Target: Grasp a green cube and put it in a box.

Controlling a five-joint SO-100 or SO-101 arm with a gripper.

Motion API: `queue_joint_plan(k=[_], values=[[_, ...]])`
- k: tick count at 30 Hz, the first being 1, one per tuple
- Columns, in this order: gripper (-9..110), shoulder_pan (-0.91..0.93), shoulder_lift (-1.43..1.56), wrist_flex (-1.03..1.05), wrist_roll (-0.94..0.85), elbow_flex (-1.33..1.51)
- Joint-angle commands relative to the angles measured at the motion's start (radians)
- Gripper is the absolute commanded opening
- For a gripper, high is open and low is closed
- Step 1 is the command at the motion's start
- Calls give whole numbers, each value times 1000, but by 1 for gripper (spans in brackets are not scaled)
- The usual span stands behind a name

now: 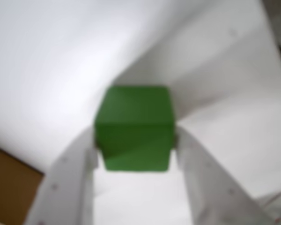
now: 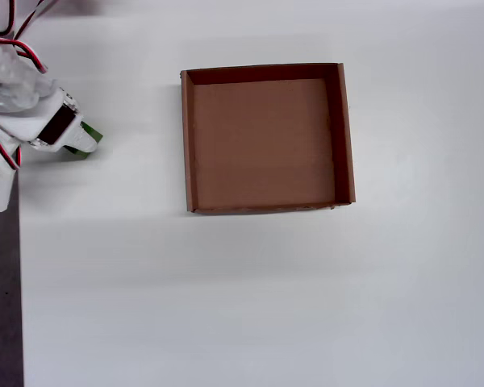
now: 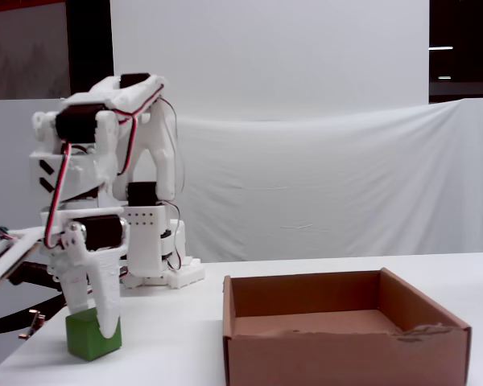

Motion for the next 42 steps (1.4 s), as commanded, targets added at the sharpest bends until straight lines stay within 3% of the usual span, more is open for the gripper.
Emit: queue_joint_plan(k=[1,20,32,42], values=[[14,-21,83,-18,5,-25],[14,-371,408,-118,-32,-23],[15,-657,449,-35,-313,-32],[15,-747,324,28,-543,-117]])
